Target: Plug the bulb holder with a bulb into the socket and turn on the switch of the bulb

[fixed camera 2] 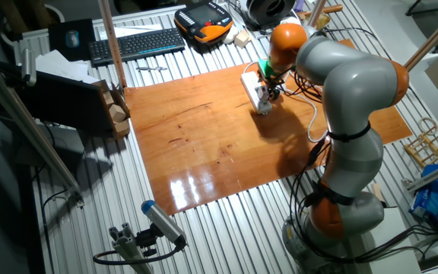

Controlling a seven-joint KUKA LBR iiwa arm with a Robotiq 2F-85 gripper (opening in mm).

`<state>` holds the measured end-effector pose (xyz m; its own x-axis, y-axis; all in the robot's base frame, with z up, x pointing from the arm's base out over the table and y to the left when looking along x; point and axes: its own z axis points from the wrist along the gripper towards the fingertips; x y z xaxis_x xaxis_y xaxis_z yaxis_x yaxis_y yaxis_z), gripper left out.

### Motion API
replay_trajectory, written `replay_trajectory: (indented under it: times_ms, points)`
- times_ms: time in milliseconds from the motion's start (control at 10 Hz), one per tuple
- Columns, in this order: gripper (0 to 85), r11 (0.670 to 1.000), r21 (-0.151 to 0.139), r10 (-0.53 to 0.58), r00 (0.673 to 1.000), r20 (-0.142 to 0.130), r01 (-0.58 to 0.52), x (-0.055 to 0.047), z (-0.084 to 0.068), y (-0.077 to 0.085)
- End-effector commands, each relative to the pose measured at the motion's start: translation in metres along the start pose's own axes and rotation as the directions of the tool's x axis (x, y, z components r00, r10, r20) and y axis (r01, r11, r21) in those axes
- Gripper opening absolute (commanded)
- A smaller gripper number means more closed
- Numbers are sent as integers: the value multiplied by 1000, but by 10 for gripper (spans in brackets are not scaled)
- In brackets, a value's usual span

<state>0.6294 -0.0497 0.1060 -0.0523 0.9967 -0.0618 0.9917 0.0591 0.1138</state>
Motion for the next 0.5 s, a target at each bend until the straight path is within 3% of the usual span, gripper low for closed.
replay_trajectory:
  times_ms: [0,400]
  points:
    - [850,1000,10,6,1000,5,-6,4,-7,0]
    - [850,1000,24,1,1000,18,-1,27,-25,2]
